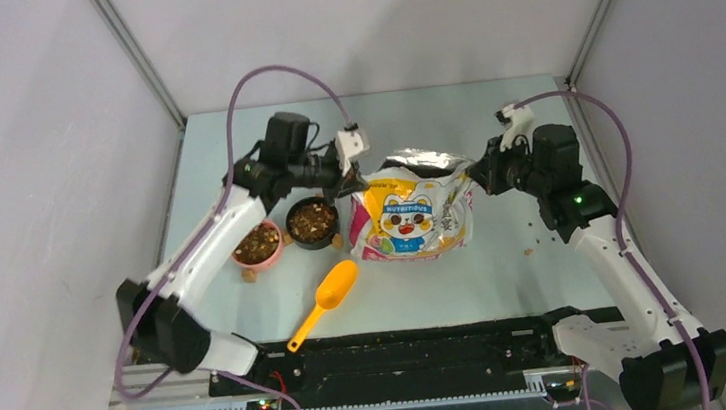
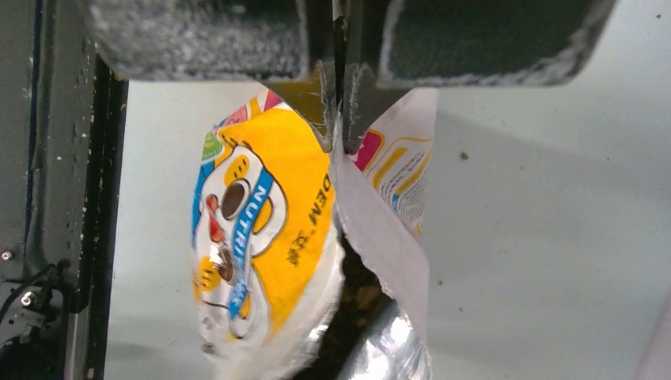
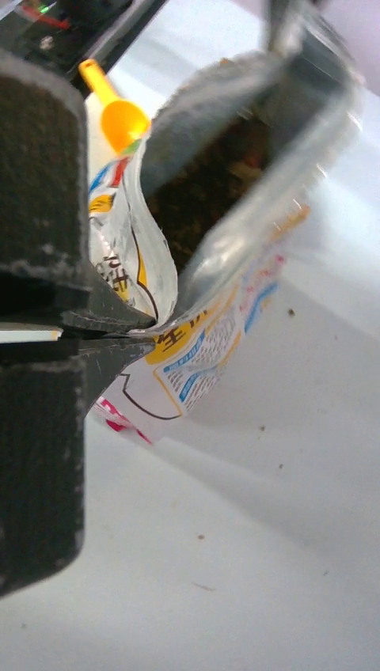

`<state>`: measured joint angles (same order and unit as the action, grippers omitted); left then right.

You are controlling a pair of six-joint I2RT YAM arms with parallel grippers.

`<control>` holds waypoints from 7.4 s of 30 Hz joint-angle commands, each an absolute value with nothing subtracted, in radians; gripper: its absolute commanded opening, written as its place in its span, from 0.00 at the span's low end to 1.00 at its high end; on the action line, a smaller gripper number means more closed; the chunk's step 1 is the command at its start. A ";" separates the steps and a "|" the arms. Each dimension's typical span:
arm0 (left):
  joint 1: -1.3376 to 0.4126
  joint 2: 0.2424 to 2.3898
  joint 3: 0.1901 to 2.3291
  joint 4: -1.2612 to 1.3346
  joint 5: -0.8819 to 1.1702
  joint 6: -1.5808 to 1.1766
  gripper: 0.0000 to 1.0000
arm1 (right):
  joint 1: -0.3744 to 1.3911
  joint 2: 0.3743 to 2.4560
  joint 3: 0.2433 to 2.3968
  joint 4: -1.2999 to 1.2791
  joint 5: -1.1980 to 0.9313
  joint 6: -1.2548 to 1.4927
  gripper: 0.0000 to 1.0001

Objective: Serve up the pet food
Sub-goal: Close the pet food bag at the center of the board.

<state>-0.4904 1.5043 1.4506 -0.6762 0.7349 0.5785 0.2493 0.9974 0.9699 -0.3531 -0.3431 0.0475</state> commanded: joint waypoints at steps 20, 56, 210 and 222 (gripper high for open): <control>-0.922 0.948 0.947 -0.315 0.244 0.083 0.00 | -0.193 0.973 1.110 -0.844 -1.181 -1.059 0.17; -0.926 0.901 0.941 -0.359 0.302 0.117 0.00 | 0.797 1.325 1.483 -0.846 -0.560 -0.993 0.68; -0.925 0.777 0.924 -0.376 0.267 0.205 0.00 | 0.763 1.193 1.469 -1.126 -0.270 -1.021 0.00; -0.926 0.768 0.922 -0.382 0.295 0.213 0.00 | 0.795 1.218 1.484 -1.068 -0.320 -0.957 0.41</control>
